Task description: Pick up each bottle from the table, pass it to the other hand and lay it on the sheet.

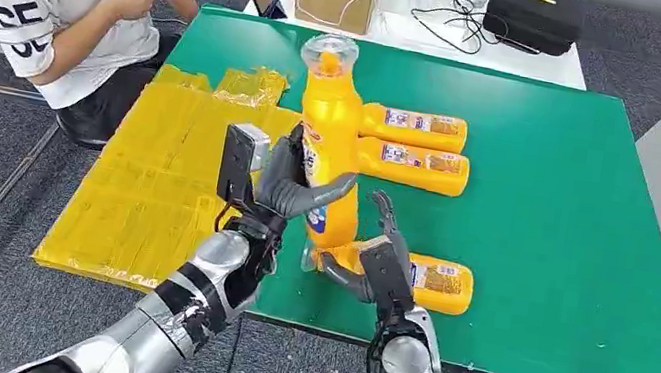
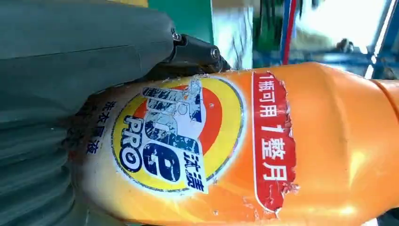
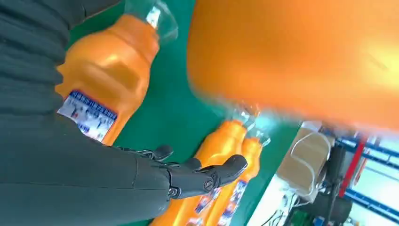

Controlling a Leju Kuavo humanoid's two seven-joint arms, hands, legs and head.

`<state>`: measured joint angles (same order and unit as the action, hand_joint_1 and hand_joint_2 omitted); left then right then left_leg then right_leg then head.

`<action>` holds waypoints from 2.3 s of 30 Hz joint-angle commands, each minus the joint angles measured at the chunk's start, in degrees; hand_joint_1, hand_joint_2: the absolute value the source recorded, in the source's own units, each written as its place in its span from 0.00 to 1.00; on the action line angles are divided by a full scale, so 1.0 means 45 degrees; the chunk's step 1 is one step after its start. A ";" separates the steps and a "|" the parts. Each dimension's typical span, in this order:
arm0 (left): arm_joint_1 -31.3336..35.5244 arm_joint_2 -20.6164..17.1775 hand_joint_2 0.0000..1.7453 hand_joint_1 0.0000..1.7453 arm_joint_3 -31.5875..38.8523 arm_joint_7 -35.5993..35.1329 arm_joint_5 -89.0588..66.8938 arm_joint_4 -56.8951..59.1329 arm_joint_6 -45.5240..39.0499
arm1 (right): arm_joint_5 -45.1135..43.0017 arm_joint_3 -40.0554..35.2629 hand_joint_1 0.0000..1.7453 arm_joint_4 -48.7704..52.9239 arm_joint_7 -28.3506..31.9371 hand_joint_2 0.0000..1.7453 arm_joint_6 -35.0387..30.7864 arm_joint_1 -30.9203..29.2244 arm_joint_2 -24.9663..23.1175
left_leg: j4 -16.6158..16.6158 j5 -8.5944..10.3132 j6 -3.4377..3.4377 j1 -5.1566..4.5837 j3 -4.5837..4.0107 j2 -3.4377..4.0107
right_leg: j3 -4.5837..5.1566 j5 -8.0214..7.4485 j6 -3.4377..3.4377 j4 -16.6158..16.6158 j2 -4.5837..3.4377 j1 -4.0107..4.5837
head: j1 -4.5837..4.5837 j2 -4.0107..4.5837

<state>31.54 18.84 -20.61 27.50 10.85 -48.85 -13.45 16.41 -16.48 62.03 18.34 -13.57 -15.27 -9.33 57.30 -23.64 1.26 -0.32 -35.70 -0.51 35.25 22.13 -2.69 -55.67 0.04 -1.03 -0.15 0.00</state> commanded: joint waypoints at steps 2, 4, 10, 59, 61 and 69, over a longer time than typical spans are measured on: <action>0.1149 -0.3207 1.00 1.00 -0.0344 -0.0737 -0.6462 0.3275 -0.3825 | -0.0335 0.0556 0.00 -0.0532 0.0268 1.00 -0.0475 -0.0875 -0.0023 | -0.0018 -0.0019 -0.0025 0.0013 0.0067 0.0071 | -0.0040 0.0004 0.0028 0.0006 -0.0058 0.0015 | -0.0005 0.0000; 0.1644 -0.3799 1.00 1.00 0.0036 -0.1422 -0.8333 0.4364 -0.4416 | -0.0447 0.0604 0.00 -0.0484 0.0308 1.00 -0.0490 -0.1031 -0.0061 | -0.0013 -0.0020 -0.0029 0.0024 0.0068 0.0097 | -0.0031 0.0004 0.0037 -0.0004 -0.0078 0.0024 | -0.0005 0.0000; 0.2194 -0.5139 1.00 1.00 0.0491 -0.2590 -1.0942 0.6022 -0.4502 | -0.0728 0.0717 0.00 -0.0863 0.0442 1.00 -0.0403 -0.1368 -0.0158 | -0.0006 -0.0004 -0.0045 0.0032 0.0056 0.0088 | -0.0024 0.0006 0.0035 -0.0017 -0.0073 0.0028 | 0.0000 0.0000; 0.1444 -0.5567 1.00 0.00 0.4895 0.0302 -1.1360 0.6570 -0.1285 | 0.2654 -0.1747 0.00 -0.3825 -0.0759 1.00 -0.0591 -0.2385 0.1215 | -0.0018 -0.0004 -0.0055 0.0033 0.0159 0.0013 | -0.0136 0.0036 0.0037 -0.0012 -0.0009 0.0028 | 0.0005 -0.0005; 0.1267 -0.5367 1.00 0.00 0.5645 0.1170 -1.0575 0.6268 -0.1041 | 0.3195 -0.1746 0.00 -0.3836 -0.1145 1.00 -0.0734 -0.2350 0.1512 | -0.0021 0.0016 -0.0049 0.0020 0.0114 0.0004 | -0.0096 0.0016 0.0029 -0.0013 -0.0016 0.0013 | 0.0010 0.0000; 0.1082 -0.5061 1.00 0.00 0.6851 0.2069 -0.9382 0.5773 -0.0409 | 0.4626 -0.1634 0.00 -0.3599 -0.2090 1.00 -0.0457 -0.2462 0.2461 | -0.0003 -0.0004 -0.0053 0.0027 0.0125 -0.0003 | -0.0108 0.0034 0.0041 -0.0021 -0.0002 0.0025 | 0.0000 0.0000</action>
<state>36.92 -6.97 1.27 34.89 -35.28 -21.70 -17.84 32.92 -22.29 48.04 12.37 -16.85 -24.36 -3.43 57.27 -23.54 1.10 -0.28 -35.37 -0.47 35.04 22.15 -2.62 -55.78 -0.06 -1.01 -0.15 0.00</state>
